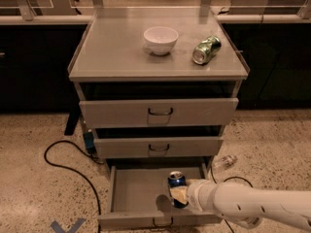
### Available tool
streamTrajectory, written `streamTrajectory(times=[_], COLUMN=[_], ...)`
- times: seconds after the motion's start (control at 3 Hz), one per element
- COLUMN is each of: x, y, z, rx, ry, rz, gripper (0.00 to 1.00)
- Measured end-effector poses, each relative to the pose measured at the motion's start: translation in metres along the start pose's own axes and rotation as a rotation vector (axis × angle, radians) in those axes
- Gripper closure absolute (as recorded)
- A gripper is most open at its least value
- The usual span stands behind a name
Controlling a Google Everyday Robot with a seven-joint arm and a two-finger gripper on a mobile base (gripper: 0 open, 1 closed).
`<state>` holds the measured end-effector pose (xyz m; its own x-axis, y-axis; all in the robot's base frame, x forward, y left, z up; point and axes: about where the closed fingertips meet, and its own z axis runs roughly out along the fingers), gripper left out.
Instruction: Place pepsi can into bottom drawer
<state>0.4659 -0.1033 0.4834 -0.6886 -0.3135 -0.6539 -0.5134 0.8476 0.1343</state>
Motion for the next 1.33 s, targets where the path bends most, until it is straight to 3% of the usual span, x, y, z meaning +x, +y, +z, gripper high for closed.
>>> streamTrajectory(times=[0.33,0.67,1.0,1.33], x=[-0.001,0.009,-0.005,0.022], y=[0.000,-0.003,-0.017,-0.021], z=[0.000,0.028,0.092,0.115], rx=[0.001,0.002,0.049,0.068], ry=[-0.001,-0.027,-0.123,-0.116], rz=[-0.001,0.014,0.023,0.081], gripper=[1.00,1.00,1.00,1.00])
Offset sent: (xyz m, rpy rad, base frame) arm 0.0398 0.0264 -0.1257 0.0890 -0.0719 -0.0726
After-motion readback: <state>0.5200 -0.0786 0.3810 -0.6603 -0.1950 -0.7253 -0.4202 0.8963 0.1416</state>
